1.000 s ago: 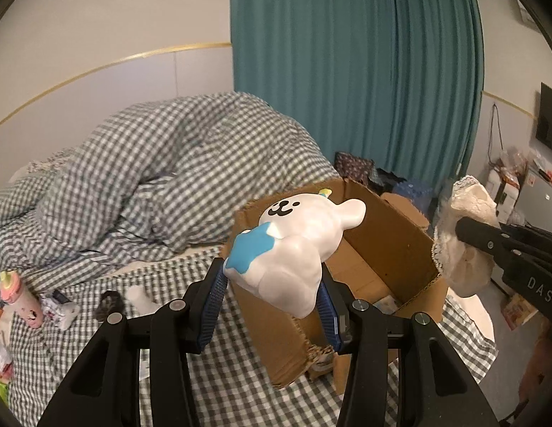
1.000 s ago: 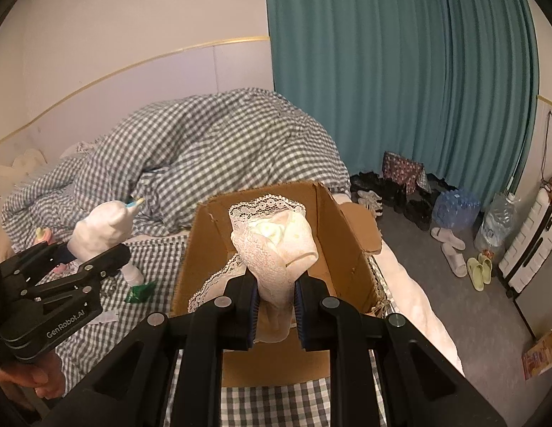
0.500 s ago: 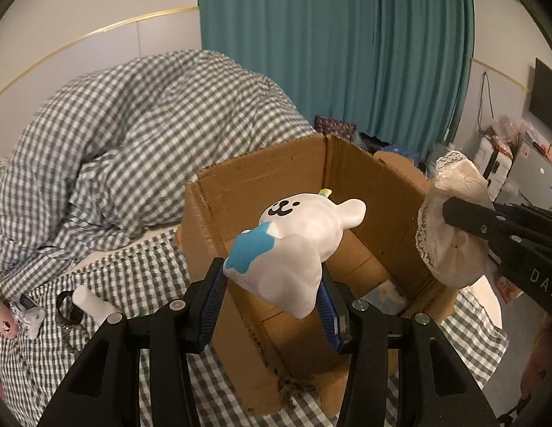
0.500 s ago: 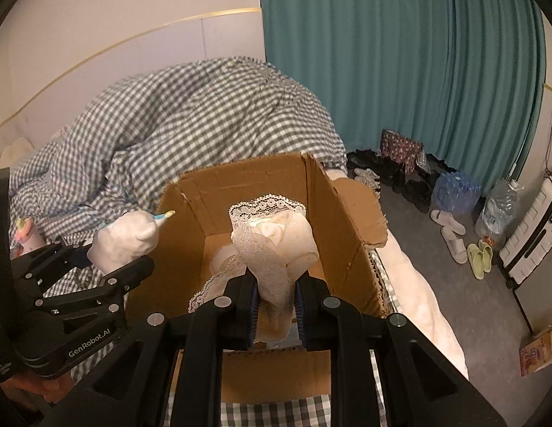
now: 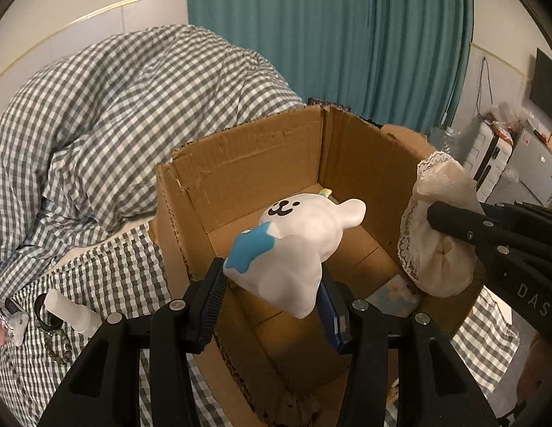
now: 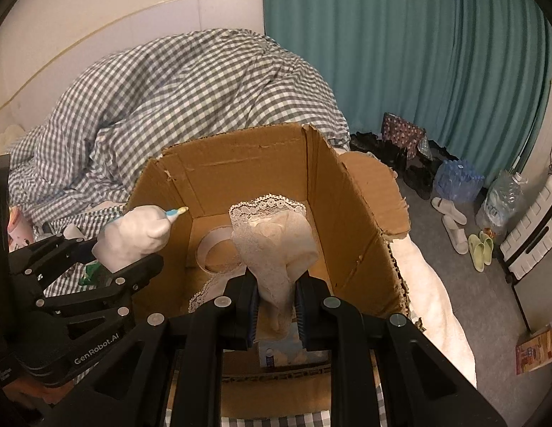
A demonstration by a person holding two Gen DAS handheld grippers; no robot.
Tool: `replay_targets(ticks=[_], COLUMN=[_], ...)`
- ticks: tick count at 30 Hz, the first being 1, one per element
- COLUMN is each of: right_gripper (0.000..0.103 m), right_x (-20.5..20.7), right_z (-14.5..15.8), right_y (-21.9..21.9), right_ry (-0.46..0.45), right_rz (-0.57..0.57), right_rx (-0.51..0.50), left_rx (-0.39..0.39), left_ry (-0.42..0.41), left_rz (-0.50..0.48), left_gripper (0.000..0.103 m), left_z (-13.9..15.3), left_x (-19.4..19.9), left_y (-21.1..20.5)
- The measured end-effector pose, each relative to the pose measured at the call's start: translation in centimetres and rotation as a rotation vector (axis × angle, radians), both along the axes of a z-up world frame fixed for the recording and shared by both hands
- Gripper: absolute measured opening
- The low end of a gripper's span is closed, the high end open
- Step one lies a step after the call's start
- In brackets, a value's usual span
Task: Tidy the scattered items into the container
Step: 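Open the left gripper dropping the plush toy while the right releases the lace cloth into the box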
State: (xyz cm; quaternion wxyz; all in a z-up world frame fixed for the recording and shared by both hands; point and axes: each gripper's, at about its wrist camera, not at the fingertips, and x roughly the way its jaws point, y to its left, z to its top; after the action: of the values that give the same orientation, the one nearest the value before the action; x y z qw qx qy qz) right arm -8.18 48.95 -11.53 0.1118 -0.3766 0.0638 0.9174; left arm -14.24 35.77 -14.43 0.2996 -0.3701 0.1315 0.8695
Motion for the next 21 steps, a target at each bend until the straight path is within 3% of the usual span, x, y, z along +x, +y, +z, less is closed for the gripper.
replay_targets(ticks=[8,11,13,15,18,21], right_gripper=[0.017,0.017,0.017,0.017,0.017,0.025], right_x=[-0.3,-0.3,-0.3,-0.3,-0.3,-0.3], right_z=[-0.3,-0.3,-0.3,-0.3,-0.3,-0.2], right_y=[0.2,0.2,0.1,0.1,0.0,-0.1], right_ry=[-0.007,-0.007,-0.006,-0.007,-0.009,-0.009], right_rz=[0.001,0.002,0.002,0.002,0.002,0.001], right_rx=[-0.003,-0.003,-0.004,-0.004,-0.001,0.001], left_rx=[-0.014,-0.014,-0.012,-0.013,-0.018,-0.013], left_ry=[0.004,0.015,0.027,0.050,0.072,0.086], left_rz=[-0.005,-0.008,-0.010,-0.007,-0.003,0.009], left_gripper=[0.049,0.053,0.066,0.072,0.072,0.072], left_z=[-0.3,-0.1,0.1,0.4,0.9,1.5], left_x=[-0.3,-0.1,0.1,0.4,0.7,0.8], left_y=[0.5,0.5,0.5,0.4,0.3,-0.2])
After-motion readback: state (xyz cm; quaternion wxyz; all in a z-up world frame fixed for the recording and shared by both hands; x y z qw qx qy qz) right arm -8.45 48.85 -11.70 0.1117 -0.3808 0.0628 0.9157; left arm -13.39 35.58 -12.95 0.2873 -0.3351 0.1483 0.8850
